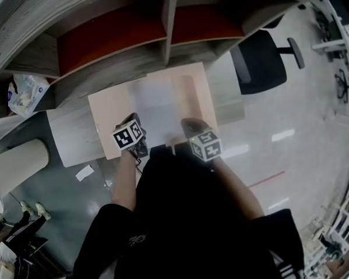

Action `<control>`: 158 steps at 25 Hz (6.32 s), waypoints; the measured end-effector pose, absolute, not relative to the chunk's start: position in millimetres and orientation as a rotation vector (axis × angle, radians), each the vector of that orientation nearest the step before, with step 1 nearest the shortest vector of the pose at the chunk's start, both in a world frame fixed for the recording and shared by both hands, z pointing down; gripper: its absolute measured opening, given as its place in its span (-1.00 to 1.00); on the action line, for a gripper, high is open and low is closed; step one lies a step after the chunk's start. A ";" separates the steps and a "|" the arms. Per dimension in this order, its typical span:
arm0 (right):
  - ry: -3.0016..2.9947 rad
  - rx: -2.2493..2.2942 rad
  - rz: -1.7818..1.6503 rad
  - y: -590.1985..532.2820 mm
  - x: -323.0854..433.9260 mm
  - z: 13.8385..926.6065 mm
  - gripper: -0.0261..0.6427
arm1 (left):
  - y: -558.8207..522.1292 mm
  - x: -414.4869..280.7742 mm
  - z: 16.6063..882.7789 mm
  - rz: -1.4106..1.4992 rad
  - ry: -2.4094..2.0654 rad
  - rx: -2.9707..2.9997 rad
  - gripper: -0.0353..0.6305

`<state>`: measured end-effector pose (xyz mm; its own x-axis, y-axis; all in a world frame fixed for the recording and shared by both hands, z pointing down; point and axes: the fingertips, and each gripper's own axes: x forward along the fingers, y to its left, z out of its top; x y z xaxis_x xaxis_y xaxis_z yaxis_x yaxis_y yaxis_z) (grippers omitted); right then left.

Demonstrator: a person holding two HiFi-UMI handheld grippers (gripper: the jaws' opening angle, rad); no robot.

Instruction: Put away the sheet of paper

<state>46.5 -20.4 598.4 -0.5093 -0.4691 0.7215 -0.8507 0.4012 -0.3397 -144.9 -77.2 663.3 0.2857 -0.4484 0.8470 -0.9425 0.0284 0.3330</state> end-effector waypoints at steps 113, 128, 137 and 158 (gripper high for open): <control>-2.118 1.164 1.023 -33.8 92.3 606.3 -0.85 | -47.3 -42.1 688.5 0.912 -0.947 1.627 -0.75; -2.134 1.140 1.029 -34.6 93.8 603.4 -0.85 | -47.1 -26.9 687.0 0.912 -0.945 1.645 -0.75; -2.158 1.143 1.008 -33.3 86.9 603.5 -0.85 | -53.3 -22.8 681.7 0.908 -0.980 1.717 -0.72; -2.244 1.336 0.715 -33.7 26.7 541.3 -0.85 | -42.7 -95.5 591.0 0.633 -1.279 1.993 -0.73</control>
<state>26.7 -33.7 541.3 -0.4430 -0.6690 0.5968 -0.8910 0.4024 -0.2104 -95.5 -42.7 591.0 0.3995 -0.5871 0.7040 -0.9159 -0.2890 0.2787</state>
